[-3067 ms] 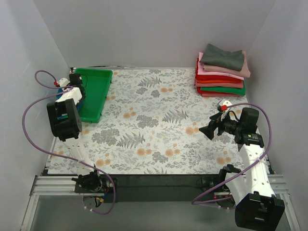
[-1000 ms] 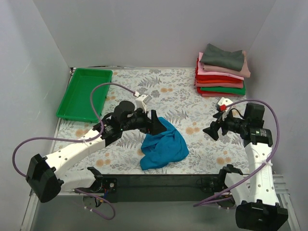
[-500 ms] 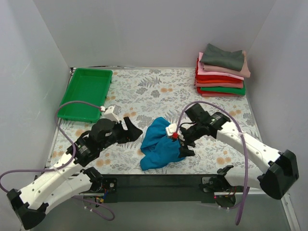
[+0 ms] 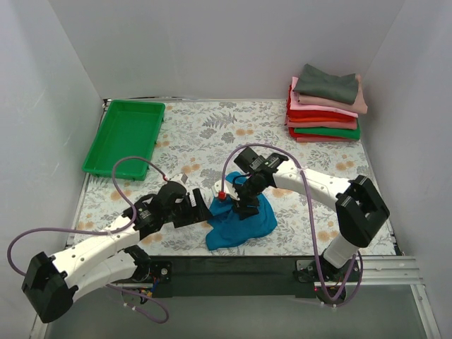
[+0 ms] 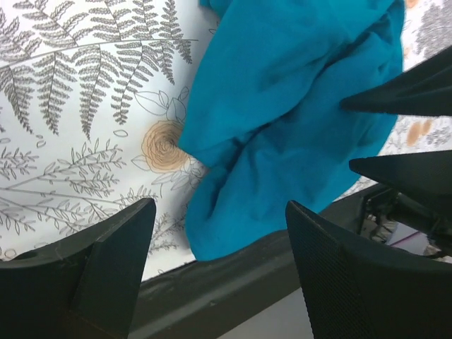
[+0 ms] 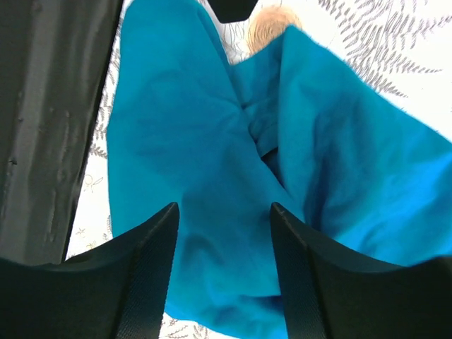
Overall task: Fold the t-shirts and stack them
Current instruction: Flatten the tshirt out
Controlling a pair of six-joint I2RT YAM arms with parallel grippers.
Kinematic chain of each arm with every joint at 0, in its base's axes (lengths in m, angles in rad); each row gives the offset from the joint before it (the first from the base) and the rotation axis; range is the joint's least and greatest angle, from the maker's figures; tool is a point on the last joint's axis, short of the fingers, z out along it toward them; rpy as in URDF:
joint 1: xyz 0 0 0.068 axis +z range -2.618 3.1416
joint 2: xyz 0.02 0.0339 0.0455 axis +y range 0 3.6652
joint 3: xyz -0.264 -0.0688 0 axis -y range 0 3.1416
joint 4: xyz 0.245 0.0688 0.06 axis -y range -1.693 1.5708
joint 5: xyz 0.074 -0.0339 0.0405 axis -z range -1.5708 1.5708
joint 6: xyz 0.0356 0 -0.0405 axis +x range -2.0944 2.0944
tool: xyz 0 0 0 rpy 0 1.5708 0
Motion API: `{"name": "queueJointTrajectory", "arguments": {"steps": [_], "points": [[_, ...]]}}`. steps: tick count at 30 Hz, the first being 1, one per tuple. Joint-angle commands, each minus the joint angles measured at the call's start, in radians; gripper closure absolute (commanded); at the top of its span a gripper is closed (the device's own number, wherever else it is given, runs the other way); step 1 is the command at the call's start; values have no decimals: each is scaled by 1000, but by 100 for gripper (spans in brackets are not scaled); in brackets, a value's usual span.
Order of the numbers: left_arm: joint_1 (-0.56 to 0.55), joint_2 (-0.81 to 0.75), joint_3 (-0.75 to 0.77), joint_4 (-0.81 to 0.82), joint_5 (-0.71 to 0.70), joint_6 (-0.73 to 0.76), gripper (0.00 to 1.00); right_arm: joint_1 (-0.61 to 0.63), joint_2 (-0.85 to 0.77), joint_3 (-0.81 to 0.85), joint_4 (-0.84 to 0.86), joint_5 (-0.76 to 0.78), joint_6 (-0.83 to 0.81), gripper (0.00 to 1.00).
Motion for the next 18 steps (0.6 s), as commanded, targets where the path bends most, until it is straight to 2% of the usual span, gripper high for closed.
{"name": "queueJointTrajectory", "arguments": {"steps": [1, 7, 10, 13, 14, 15, 16, 18], "points": [[-2, 79, 19, 83, 16, 72, 27, 2, 23, 36, 10, 12, 4, 44], [0, 256, 60, 183, 76, 182, 34, 1, 54, 35, 13, 12, 19, 55], [0, 343, 85, 188, 66, 228, 38, 1, 43, 33, 12, 12, 25, 64], [-2, 406, 103, 192, 44, 259, 43, -1, 34, 26, 12, 14, 28, 78], [0, 420, 118, 192, 35, 266, 46, -2, 33, 21, 13, 14, 28, 86], [0, 429, 126, 192, 35, 271, 51, -4, 30, 21, 10, 12, 33, 90], [0, 448, 132, 194, 38, 285, 62, -5, 23, 16, 10, 14, 38, 93], [0, 457, 149, 195, 49, 288, 76, -11, 14, 15, 4, 12, 45, 99]]}}
